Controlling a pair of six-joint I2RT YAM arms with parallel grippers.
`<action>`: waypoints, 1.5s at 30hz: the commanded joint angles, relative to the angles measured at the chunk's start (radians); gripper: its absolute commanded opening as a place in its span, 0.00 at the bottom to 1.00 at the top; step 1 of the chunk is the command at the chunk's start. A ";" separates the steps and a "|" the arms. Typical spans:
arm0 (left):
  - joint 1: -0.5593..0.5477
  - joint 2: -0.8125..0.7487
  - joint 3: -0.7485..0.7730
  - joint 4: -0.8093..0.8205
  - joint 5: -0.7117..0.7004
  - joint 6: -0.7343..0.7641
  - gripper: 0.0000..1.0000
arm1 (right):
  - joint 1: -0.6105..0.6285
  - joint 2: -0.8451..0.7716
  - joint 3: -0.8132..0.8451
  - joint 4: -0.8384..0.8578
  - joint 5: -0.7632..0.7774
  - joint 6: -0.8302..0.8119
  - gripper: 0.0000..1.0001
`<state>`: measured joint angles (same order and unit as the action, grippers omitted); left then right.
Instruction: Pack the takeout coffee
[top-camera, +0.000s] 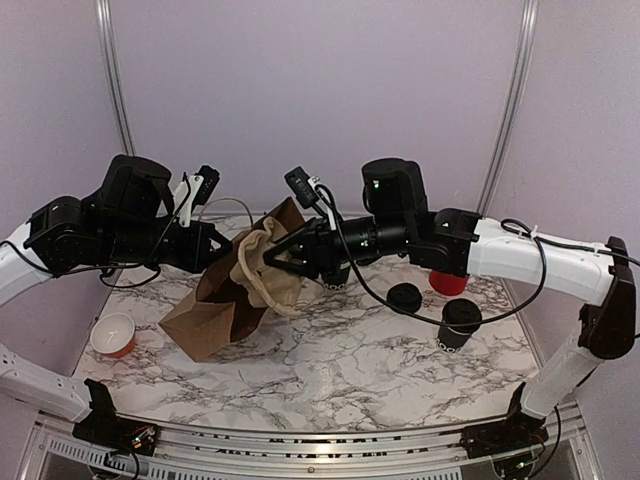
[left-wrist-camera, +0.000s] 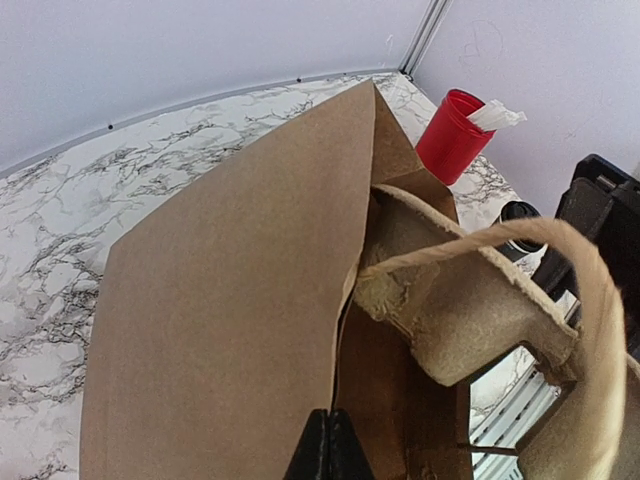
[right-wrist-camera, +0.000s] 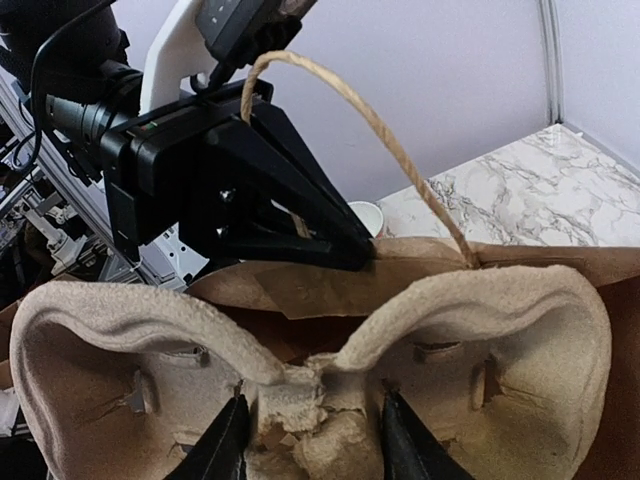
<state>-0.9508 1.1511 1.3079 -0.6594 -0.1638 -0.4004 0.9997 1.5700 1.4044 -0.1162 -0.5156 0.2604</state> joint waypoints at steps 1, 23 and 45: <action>-0.004 -0.046 0.023 0.001 0.045 0.028 0.00 | -0.022 0.006 0.006 0.078 -0.042 0.044 0.42; -0.005 -0.070 0.021 0.045 0.206 0.078 0.00 | 0.049 0.136 0.215 -0.268 0.396 -0.054 0.41; 0.022 -0.041 0.147 -0.034 0.061 -0.085 0.00 | 0.108 0.303 0.536 -0.607 0.640 -0.135 0.40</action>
<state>-0.9390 1.1072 1.4017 -0.7036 -0.0795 -0.4217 1.1042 1.8339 1.8061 -0.5724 0.1188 0.1226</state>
